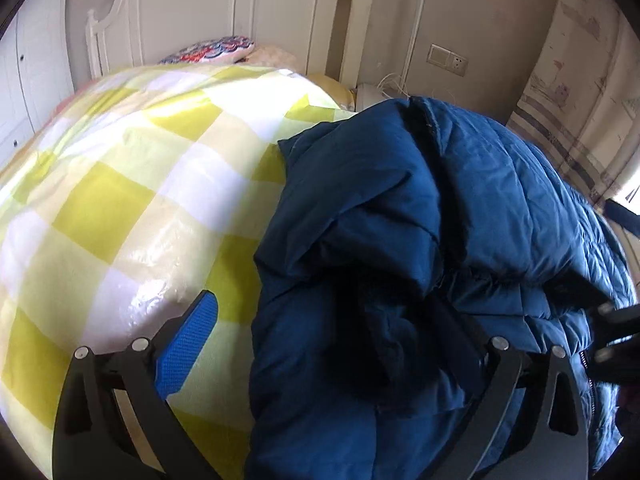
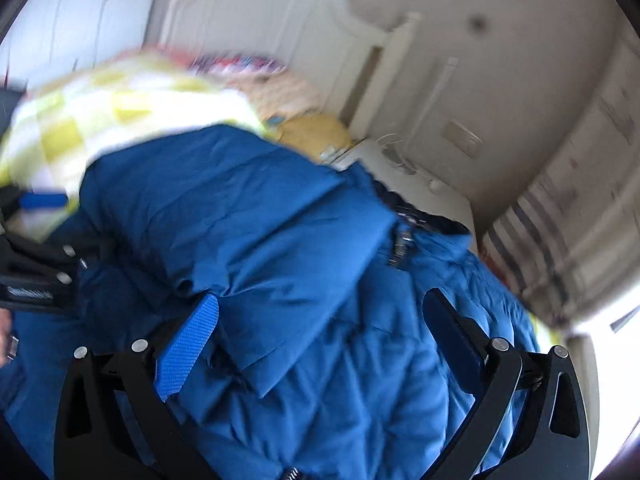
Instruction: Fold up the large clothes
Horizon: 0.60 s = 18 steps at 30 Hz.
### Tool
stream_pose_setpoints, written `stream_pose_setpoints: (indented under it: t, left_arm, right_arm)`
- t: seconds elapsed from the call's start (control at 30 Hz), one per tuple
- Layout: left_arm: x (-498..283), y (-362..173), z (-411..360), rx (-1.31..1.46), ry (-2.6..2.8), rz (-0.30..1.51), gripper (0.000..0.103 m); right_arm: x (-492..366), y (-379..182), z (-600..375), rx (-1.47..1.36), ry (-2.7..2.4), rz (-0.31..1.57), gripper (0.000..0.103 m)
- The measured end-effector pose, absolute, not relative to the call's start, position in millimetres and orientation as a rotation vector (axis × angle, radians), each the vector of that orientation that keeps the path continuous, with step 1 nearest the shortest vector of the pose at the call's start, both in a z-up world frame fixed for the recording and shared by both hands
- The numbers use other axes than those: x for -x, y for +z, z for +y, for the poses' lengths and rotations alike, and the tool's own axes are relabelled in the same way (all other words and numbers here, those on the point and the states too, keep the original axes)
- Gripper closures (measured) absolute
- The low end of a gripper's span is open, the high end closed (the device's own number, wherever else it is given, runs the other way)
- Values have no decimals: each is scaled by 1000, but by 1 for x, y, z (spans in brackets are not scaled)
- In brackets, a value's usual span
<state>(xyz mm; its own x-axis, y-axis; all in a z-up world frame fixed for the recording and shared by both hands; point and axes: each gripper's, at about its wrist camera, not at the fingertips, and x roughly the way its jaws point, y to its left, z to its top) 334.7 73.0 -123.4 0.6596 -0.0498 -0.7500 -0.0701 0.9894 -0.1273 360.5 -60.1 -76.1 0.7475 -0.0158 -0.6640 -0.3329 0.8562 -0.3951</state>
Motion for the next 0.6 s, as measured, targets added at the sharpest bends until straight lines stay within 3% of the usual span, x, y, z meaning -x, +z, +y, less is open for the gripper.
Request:
stream_pose_setpoints:
  t: [0.2, 0.4, 0.53, 0.6]
  left_arm:
    - [-330, -123, 82, 209, 10, 833, 2]
    - [-306, -108, 95, 274, 54, 686, 3]
    - [-306, -109, 100, 310, 38, 685, 3]
    - [-306, -110, 100, 317, 33, 688, 3]
  right_arm:
    - [-339, -55, -68, 478, 251, 687, 10]
    - [-340, -64, -41, 541, 311, 690, 12]
    - [-355, -76, -17, 587, 320, 711, 17]
    - [-360, -77, -13, 599, 304, 689, 28]
